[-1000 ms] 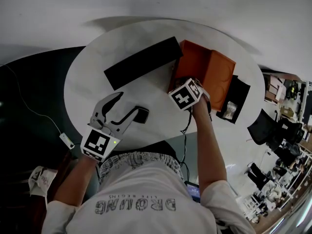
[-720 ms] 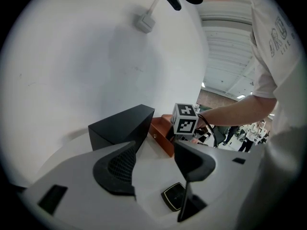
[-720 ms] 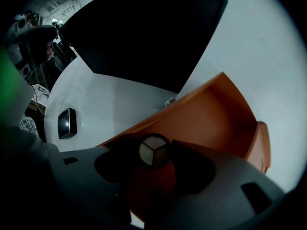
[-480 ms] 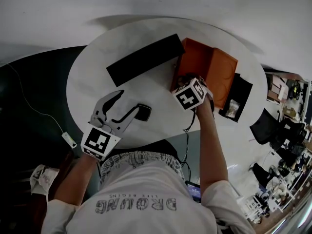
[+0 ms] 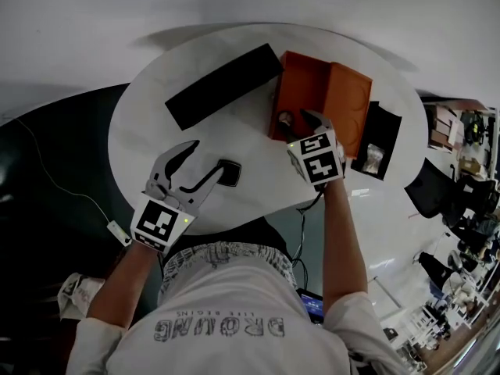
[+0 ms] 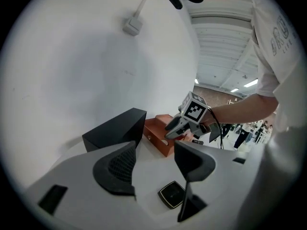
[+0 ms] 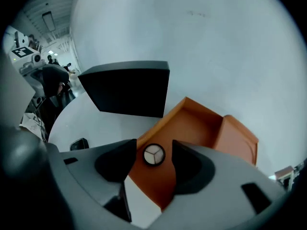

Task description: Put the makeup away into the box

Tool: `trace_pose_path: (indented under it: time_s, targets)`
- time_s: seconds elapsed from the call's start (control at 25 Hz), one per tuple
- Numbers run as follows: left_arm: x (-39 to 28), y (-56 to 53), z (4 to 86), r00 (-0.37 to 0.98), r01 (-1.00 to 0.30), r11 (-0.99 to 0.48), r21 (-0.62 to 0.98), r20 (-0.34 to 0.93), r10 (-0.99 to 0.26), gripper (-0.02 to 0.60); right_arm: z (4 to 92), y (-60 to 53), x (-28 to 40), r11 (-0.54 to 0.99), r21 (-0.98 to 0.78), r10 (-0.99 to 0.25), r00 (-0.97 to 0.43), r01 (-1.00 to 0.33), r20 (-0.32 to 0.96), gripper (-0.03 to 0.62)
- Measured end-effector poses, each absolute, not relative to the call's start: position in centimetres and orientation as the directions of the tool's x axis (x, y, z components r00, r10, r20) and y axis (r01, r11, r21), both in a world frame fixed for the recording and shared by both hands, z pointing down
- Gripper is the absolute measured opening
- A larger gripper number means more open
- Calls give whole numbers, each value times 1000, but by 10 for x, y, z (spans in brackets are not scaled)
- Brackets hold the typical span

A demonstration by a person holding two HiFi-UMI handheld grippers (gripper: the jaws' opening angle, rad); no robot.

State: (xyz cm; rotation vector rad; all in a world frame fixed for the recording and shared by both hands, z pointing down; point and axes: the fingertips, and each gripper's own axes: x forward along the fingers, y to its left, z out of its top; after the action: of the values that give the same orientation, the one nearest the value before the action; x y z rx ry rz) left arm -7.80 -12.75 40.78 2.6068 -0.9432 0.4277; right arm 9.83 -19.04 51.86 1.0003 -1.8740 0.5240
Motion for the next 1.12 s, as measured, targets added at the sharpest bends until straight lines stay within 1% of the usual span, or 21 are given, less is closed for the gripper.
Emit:
trace_pose_path:
  time_s: [0.24, 0.36, 0.6, 0.88, 1.12]
  targets:
    - [-72, -116, 394, 760, -620, -767, 165, 370, -535, 270, 482, -178, 102, 495, 60, -567, -270, -867, 778, 229]
    - [-71, -109, 389, 770, -603, -784, 148, 366, -523, 270, 467, -165, 103, 451, 46, -620, -276, -891, 734, 214]
    - [-68, -94, 379, 806, -541, -834, 113, 353, -475, 270, 439, -134, 101, 352, 20, -717, -256, -936, 648, 206]
    - [-48, -73, 368, 866, -413, -909, 66, 339, -369, 270, 411, -96, 104, 242, 10, -798, -193, -970, 571, 195]
    - [-14, -64, 365, 889, -329, -944, 35, 349, -297, 270, 393, -62, 127, 176, 1, -830, -148, -984, 537, 186]
